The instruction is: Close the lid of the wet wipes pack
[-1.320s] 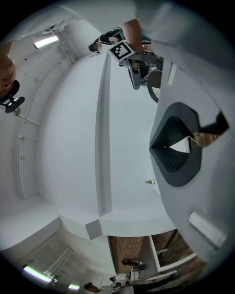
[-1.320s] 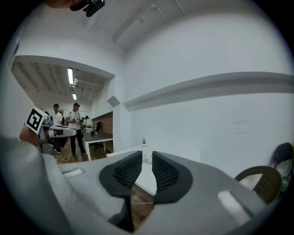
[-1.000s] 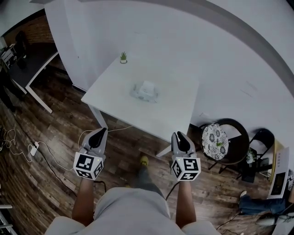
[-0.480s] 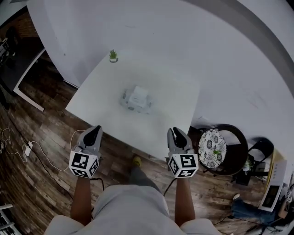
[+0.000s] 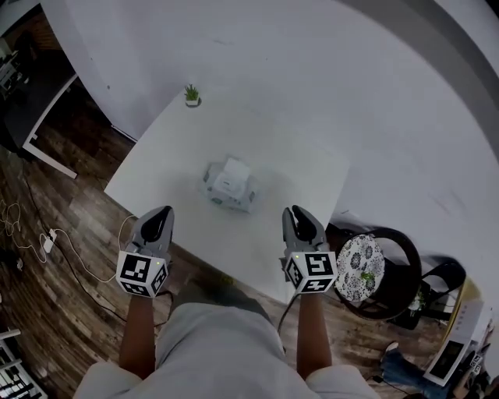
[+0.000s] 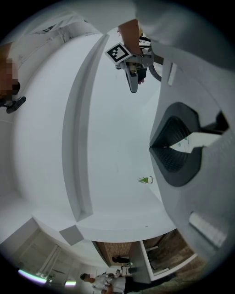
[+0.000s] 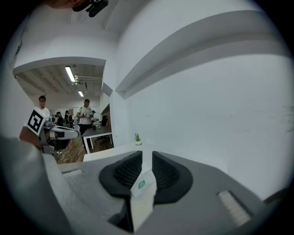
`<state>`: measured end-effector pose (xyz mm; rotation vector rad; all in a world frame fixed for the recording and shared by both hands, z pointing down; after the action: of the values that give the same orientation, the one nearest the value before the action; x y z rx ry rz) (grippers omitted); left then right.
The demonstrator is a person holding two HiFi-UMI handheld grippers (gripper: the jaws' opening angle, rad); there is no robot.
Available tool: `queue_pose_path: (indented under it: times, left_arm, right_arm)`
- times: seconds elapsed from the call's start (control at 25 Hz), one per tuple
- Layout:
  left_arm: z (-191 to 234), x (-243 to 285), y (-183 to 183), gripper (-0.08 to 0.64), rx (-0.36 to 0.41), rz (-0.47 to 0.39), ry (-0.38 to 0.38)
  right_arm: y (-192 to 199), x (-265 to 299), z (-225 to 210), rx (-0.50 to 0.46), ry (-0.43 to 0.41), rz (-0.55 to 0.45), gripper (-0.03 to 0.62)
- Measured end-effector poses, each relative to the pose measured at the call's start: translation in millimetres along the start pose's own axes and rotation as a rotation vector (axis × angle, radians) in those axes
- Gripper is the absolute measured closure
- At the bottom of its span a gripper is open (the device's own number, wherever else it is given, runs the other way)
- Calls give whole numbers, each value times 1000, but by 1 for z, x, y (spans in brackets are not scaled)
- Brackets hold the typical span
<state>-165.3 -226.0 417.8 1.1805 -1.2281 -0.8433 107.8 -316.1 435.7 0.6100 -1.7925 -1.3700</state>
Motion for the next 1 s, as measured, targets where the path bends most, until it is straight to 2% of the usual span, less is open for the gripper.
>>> queue_pose_path:
  times: [0.24,0.68,1.0]
  left_arm:
    - [14,19,0,558,-17,25,9]
    - [33,77,22,558,-33,71,111]
    - [38,112,47,558,-56,129,160]
  right_arm:
    - [-1,26,3,8,-22,35,520]
    - [15,79,-1,12,13,100,520]
    - [25,130,-6,-55,-33,171,520]
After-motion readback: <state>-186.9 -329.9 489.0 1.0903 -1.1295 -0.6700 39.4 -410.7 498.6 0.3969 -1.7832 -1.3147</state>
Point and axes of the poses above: the fingertips, and each gripper's own axes: x forward along the fingers, z to its left, y out of its underside, the point moved 1 cm from there along -x, backward along the fingers, and after that the axes turned 3 degrees about x, right-handed, at the moved point
